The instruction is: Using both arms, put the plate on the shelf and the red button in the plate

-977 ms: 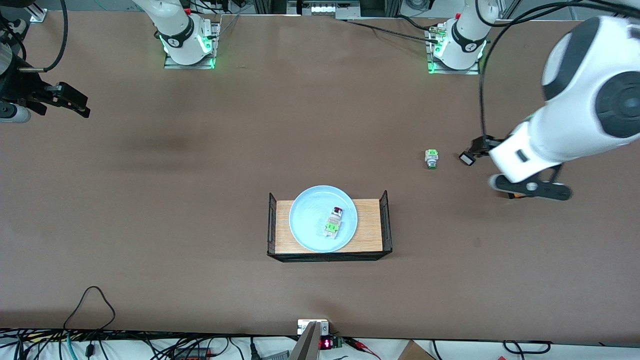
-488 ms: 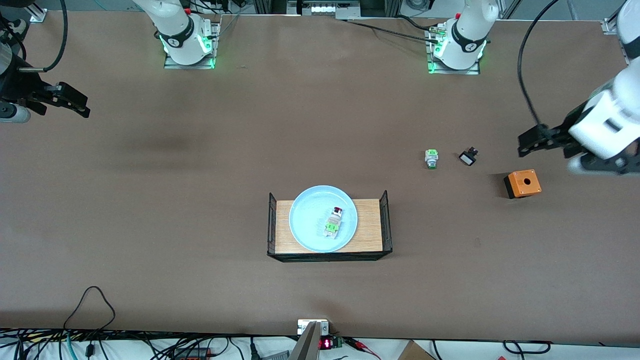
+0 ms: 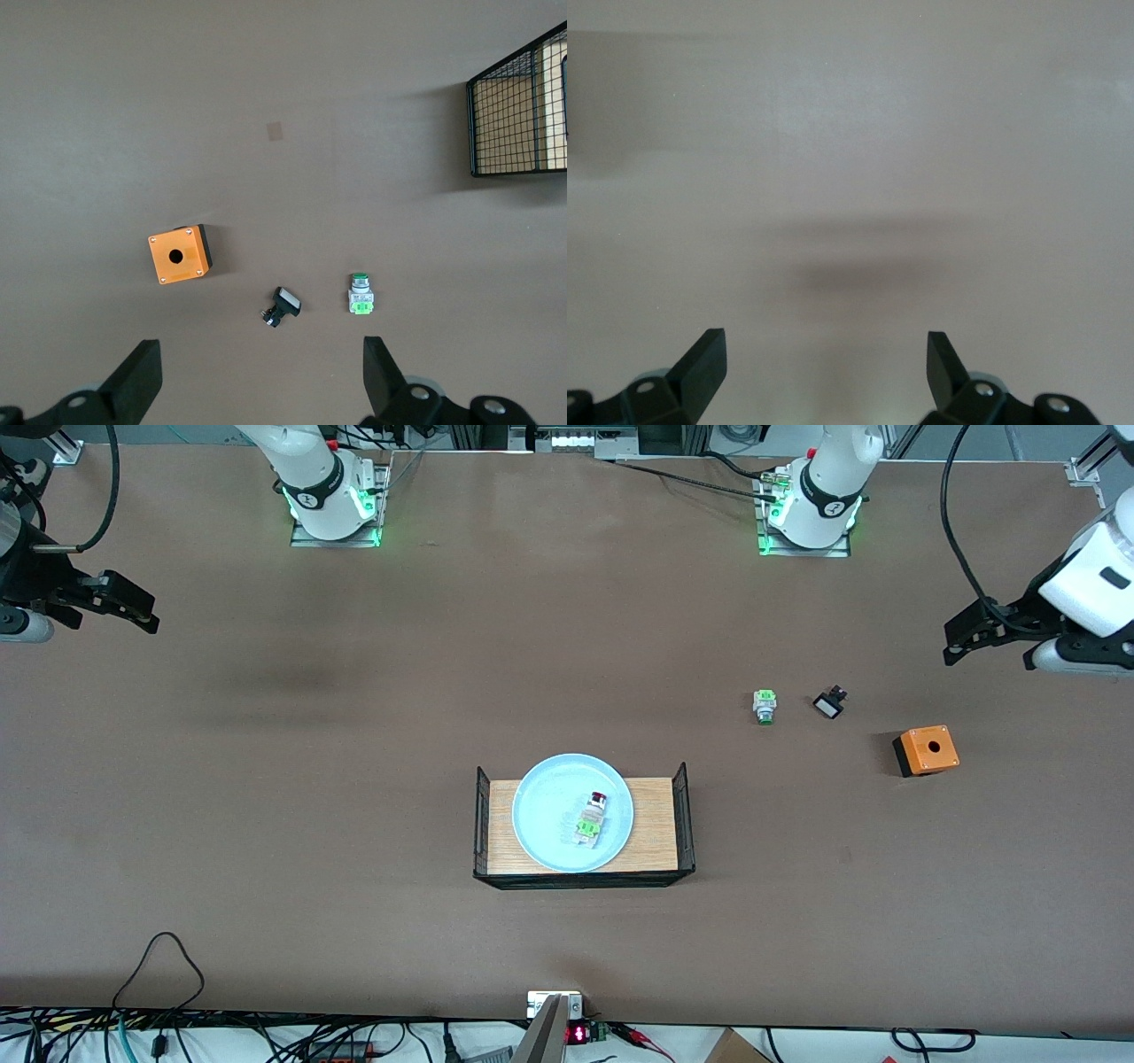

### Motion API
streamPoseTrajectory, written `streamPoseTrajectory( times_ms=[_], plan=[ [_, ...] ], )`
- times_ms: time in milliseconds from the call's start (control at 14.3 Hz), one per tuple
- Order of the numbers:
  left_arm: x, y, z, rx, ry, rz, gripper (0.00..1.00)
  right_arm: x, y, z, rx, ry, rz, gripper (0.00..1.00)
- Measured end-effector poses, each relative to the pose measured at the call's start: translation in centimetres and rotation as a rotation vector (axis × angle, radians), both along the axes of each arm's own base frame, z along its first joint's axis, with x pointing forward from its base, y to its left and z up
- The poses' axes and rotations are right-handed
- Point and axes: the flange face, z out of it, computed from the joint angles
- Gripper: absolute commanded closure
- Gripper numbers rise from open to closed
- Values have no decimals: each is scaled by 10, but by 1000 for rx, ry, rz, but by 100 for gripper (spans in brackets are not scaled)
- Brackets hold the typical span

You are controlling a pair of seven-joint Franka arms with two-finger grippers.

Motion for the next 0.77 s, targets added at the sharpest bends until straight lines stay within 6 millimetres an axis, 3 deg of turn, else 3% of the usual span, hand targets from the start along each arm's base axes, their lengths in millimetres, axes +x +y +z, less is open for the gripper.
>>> streamPoseTrajectory(
  times_ms=[767],
  plan=[
    [-3,-1,-1,22,31,-14,0,0,0,0,0,0,0,0]
  ],
)
